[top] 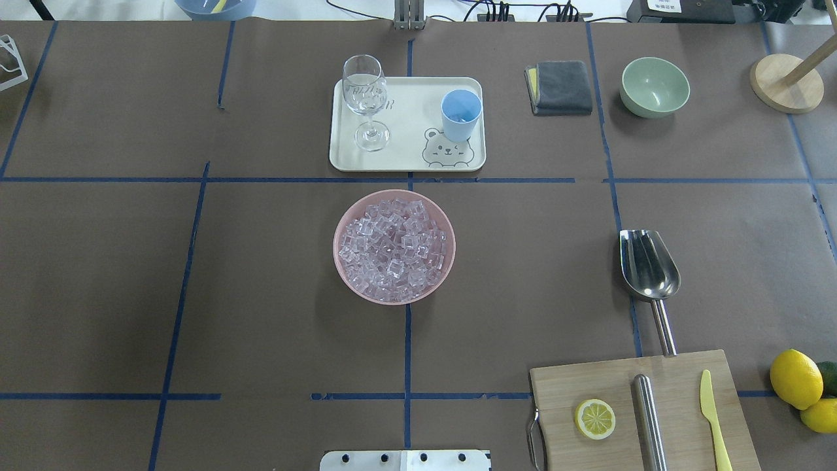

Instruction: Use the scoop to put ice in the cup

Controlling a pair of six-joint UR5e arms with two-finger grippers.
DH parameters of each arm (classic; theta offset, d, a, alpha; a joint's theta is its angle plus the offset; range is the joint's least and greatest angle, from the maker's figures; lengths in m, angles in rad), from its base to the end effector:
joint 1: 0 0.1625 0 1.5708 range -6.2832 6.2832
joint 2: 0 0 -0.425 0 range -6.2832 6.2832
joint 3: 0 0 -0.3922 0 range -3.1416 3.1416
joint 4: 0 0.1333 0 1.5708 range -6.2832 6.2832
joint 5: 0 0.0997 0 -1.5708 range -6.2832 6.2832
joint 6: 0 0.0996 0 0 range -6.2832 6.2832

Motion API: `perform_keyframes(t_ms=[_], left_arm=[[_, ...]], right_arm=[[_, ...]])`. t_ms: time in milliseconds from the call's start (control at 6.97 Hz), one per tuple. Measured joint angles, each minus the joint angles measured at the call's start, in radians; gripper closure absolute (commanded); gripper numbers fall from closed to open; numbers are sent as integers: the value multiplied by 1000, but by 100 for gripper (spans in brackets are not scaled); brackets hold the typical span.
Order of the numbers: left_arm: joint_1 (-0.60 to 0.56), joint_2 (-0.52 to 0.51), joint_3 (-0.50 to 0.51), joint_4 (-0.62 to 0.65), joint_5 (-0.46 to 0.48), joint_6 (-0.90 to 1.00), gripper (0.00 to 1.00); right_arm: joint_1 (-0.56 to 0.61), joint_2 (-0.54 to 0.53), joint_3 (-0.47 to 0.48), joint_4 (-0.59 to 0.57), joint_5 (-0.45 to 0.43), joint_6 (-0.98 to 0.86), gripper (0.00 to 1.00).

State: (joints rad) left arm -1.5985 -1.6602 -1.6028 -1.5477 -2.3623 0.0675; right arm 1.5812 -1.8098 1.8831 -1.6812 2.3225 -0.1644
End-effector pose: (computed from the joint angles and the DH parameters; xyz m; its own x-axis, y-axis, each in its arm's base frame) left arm -0.0772 -0.5314 0.5982 0.7047 0.1173 -0.6997 -0.0200 0.9891 0.1457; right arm 0.0693 -0.3868 0.6231 0.7221 -0.1311 0.6793 0.1093 0.9912 0.0751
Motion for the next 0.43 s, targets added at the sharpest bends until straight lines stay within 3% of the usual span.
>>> perform_keyframes(t_ms=[431], left_arm=[[0,-1,-5,1,-1,0,0]], right_arm=[[0,1,-1,0,1,0,0]])
